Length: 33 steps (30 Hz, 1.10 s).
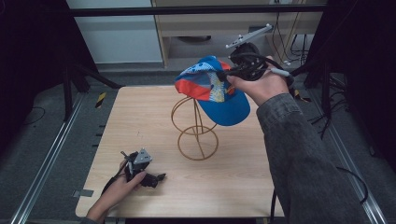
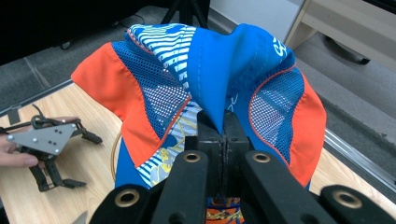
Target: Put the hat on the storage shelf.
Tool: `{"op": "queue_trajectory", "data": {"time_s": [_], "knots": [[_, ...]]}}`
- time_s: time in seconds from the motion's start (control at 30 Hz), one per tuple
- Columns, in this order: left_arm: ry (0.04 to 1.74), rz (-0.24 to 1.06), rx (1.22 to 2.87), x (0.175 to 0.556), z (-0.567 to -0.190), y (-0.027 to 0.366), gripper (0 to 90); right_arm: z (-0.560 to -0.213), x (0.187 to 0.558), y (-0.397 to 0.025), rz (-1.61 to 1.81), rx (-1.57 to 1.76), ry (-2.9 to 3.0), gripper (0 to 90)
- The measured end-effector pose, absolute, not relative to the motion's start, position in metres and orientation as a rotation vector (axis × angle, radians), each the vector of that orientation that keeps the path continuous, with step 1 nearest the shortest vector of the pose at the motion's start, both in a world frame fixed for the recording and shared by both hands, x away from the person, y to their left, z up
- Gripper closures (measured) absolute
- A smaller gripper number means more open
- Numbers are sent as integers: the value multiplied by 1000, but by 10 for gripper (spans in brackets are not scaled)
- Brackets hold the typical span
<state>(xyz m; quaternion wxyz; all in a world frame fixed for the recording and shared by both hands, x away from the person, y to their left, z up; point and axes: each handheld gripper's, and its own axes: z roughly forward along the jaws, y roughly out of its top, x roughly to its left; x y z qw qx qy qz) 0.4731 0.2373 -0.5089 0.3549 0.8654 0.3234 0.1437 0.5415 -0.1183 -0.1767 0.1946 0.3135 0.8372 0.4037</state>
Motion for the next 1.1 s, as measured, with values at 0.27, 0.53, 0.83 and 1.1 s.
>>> {"op": "queue_trajectory", "data": {"time_s": [0.27,0.53,0.83,1.1], "knots": [[836,371,2236,473,-509,237,0,-177,556,-92,1130,858,2374,896],[836,372,2237,473,-509,237,0,-180,566,-74,1099,851,2402,896],[836,370,2236,473,-509,237,0,-187,578,-62,1056,859,2425,896],[836,372,2236,473,-509,237,0,-192,582,-55,1033,855,2443,895]]}}
